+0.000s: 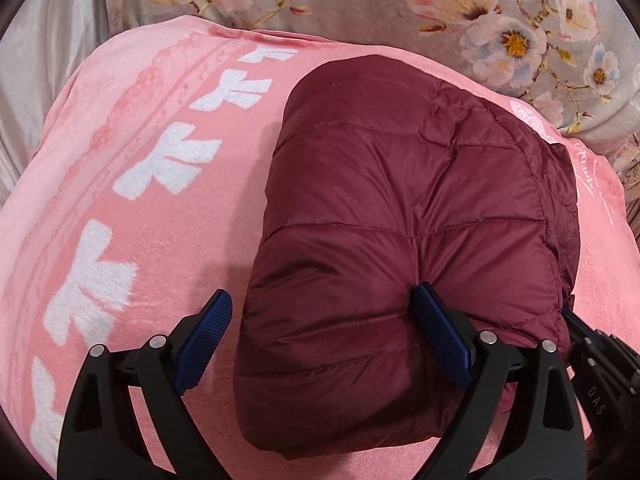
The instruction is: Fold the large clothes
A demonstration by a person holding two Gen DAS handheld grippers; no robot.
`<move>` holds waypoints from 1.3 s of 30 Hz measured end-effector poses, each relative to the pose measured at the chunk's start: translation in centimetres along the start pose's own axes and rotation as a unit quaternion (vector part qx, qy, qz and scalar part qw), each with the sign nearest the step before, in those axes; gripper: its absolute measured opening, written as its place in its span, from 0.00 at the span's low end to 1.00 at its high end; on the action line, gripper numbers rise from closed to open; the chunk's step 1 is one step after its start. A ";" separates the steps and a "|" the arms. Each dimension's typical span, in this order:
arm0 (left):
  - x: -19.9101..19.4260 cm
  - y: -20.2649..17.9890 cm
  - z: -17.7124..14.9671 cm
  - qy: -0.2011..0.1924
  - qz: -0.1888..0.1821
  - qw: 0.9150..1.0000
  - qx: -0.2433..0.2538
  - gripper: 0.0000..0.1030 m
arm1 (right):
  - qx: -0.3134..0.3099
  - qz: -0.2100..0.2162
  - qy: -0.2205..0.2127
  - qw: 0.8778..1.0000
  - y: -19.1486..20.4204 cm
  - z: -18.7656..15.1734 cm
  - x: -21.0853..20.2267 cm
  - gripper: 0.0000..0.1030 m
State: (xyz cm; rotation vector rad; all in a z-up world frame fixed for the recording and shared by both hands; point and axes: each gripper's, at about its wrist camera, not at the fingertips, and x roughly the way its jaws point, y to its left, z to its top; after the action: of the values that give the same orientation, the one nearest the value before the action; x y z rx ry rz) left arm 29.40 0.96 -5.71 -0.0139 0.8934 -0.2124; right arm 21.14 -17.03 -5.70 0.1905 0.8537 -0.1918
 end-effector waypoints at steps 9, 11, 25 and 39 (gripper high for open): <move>1.1 0.6 -0.7 -0.002 -0.012 1.000 -0.013 0.93 | -0.009 -0.012 -0.030 0.999 0.4 -1.7 0.6 0.03; 1.3 0.6 -0.9 -0.006 -0.010 1.000 -0.014 0.94 | -0.015 -0.021 -0.036 0.999 0.7 -1.9 0.7 0.03; 1.2 -0.3 -1.7 -0.044 0.031 0.999 0.008 0.96 | -0.009 -0.013 -0.041 0.999 0.3 -2.1 0.8 0.03; -4.0 0.0 -6.5 -0.089 0.022 0.996 -0.011 0.96 | 0.001 -0.016 -0.083 0.996 -0.9 -6.3 -5.1 0.51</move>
State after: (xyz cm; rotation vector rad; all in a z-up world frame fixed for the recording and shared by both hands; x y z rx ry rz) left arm 21.92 2.18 -6.67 -0.0324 0.7178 -0.1581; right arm 13.08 -15.88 -5.96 0.1598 0.6915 -0.2345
